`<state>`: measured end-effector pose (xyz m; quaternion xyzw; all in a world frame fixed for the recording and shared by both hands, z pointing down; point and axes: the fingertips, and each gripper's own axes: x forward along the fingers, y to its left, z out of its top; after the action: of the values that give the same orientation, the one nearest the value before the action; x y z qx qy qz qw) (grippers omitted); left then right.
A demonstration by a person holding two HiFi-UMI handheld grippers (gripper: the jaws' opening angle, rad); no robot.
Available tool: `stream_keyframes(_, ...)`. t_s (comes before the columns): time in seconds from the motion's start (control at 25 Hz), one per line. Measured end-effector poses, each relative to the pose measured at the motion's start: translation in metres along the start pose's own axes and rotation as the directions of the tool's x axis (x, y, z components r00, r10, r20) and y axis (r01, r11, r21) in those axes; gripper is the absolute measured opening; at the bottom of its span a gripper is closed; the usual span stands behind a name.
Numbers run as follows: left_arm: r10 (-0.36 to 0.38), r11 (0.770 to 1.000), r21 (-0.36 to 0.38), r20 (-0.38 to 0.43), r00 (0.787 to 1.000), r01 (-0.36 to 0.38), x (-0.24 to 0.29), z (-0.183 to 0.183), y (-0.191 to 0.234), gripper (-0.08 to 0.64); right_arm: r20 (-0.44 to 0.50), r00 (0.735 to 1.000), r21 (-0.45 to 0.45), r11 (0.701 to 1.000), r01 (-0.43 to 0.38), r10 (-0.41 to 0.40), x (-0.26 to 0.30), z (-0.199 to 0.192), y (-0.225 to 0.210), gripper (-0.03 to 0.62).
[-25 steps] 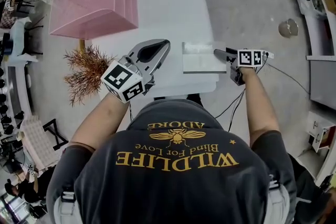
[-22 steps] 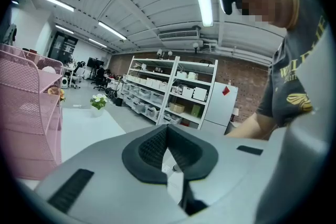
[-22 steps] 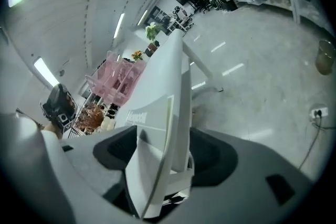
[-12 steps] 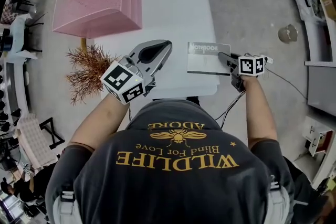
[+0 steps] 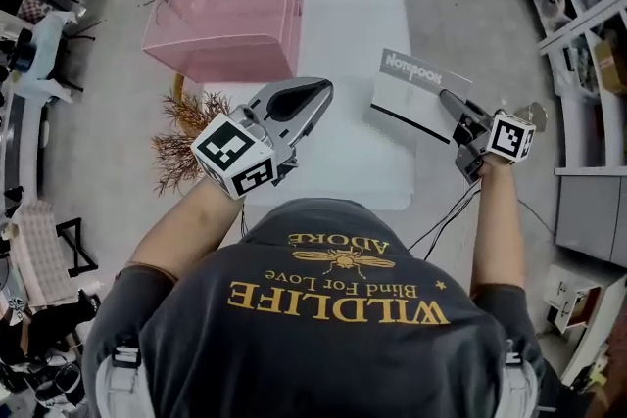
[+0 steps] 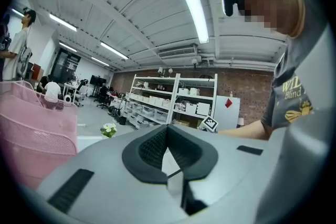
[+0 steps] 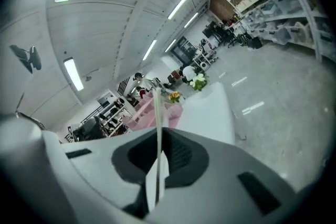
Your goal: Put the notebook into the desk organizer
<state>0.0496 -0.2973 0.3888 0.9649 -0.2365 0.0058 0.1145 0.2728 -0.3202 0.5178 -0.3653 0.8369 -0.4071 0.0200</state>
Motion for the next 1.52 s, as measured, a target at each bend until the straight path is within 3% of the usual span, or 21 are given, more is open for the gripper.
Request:
stream_keyframes(0.48, 0.149, 0.985, 0.071, 0.103, 0.983, -0.157, -0.087, 0.088, 0.072, 0.0, 0.032, 0.988, -0.186, 0.972, -0.146, 0.154, 0.122, 0.135, 0.134, 0.009)
stream_keyframes(0.72, 0.229, 0.963, 0.112, 0.129, 0.965, -0.243, -0.141, 0.109, 0.118, 0.0, 0.008, 0.978, -0.224, 0.953, -0.203, 0.21, 0.209, 0.169, 0.189, 0.009)
stream_keyframes(1.04, 0.282, 0.95, 0.095, 0.152, 0.947, -0.298, -0.206, 0.118, 0.166, 0.0, -0.06, 0.986, -0.098, 0.982, -0.16, 0.154, 0.331, 0.159, 0.212, 0.009)
stream_keyframes(1.16, 0.301, 0.945, 0.086, 0.155, 0.941, -0.316, -0.223, 0.117, 0.177, 0.0, -0.099, 0.979, -0.048, 0.982, -0.183, 0.178, 0.368, 0.147, 0.219, 0.009)
stream_keyframes(1.52, 0.335, 0.936, 0.06, 0.157, 0.929, -0.347, -0.261, 0.113, 0.205, 0.0, -0.217, 0.97, 0.006, 0.994, -0.111, 0.11, 0.439, 0.107, 0.207, 0.009)
